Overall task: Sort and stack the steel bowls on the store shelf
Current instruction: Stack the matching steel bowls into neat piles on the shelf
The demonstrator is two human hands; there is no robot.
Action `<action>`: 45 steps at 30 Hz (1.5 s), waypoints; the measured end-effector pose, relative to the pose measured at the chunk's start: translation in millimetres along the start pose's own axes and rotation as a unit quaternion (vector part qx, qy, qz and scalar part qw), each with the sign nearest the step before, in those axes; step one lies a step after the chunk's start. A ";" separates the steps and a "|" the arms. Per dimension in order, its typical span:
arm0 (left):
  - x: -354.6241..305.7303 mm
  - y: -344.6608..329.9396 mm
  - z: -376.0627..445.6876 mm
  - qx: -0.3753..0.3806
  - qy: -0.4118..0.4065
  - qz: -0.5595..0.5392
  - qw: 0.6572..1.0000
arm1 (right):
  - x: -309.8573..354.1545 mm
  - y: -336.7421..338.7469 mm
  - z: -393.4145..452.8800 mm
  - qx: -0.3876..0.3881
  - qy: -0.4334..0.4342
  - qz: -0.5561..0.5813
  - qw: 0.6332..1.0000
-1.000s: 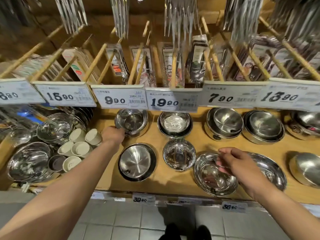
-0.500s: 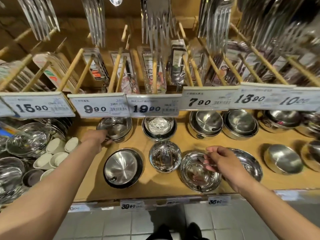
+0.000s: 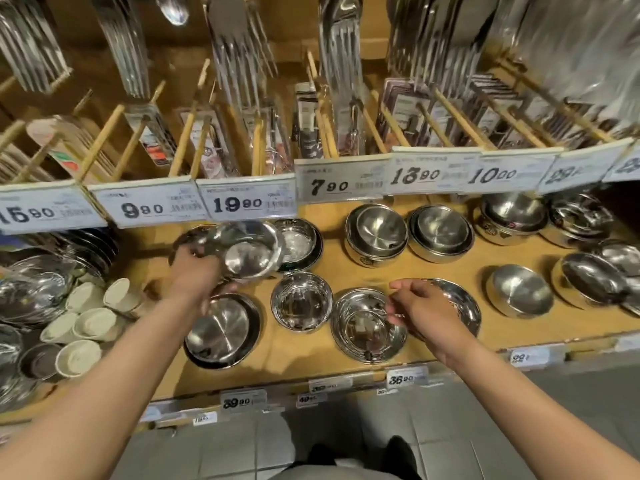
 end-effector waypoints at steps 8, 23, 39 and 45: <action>26.1 -114.6 -107.4 0.257 0.020 -0.001 0.966 | -8.5 9.4 -10.2 0.040 -0.004 0.019 0.999; 67.4 -142.3 -109.6 0.196 -0.007 0.129 0.972 | -26.4 31.0 1.3 -0.013 0.014 -0.099 0.995; 85.7 -153.8 -115.1 0.212 0.052 0.169 0.961 | -21.3 37.2 8.5 -0.064 0.086 -0.230 0.967; 79.7 -147.4 -109.5 0.161 -0.057 0.321 0.932 | -22.9 35.8 4.6 -0.077 0.124 -0.291 0.946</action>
Point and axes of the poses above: each hand's wrist, its own z-axis towards the middle knuckle, its own y-axis out of the back of the hand, x = y × z, the point moved 6 cm from there along z, towards the middle knuckle
